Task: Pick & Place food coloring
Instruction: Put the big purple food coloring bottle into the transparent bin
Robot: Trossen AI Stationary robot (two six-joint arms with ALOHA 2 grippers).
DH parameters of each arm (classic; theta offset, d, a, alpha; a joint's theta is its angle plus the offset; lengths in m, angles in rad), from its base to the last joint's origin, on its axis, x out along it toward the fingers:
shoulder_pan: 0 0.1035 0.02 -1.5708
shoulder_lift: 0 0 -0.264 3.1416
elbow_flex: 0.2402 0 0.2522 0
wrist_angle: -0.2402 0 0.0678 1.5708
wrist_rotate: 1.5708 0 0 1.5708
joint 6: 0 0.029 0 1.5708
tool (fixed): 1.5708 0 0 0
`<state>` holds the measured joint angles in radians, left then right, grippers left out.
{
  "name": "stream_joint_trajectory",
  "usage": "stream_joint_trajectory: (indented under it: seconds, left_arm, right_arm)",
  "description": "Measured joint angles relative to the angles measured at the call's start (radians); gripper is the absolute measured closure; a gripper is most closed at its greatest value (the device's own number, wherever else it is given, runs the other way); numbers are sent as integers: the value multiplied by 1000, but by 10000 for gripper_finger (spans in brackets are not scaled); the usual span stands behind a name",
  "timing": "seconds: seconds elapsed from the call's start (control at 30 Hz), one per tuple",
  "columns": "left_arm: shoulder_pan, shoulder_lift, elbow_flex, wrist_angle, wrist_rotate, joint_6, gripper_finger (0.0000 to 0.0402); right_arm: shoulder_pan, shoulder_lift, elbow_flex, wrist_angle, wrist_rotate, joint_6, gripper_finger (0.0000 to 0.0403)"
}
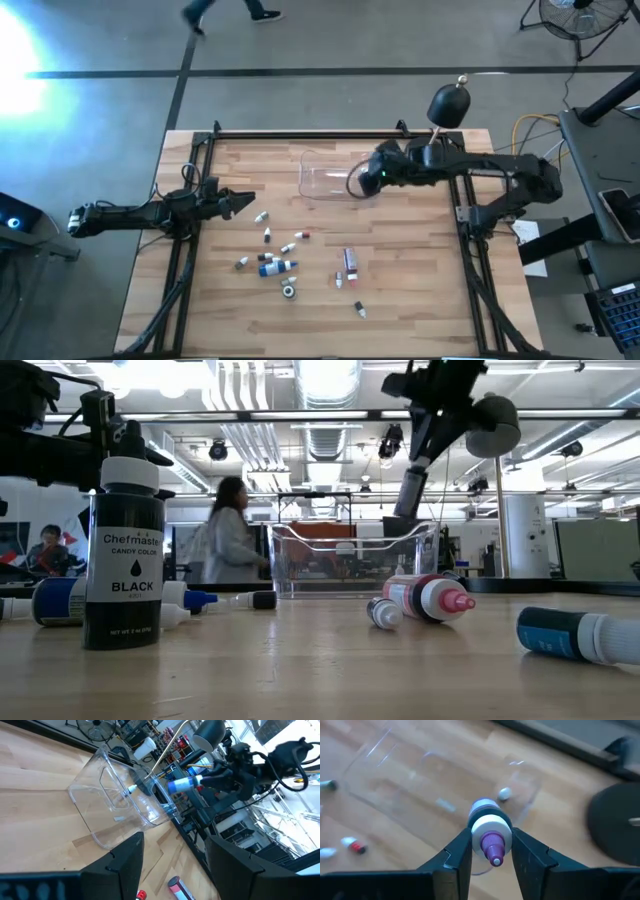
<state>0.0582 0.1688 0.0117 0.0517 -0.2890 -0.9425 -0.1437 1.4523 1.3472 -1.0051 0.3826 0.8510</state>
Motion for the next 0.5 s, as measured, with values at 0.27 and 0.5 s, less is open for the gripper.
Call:
stream_joint_trajectory:
  seconds: [0.27,0.5]
  left_arm:
    - [0,0,0,0,0,0,216]
    - [0,0,0,0,0,0,216]
  right_arm:
    - [-64,126,-22,33,-169,-48,297]
    - [-63,245,7,27,-184,-92,292]
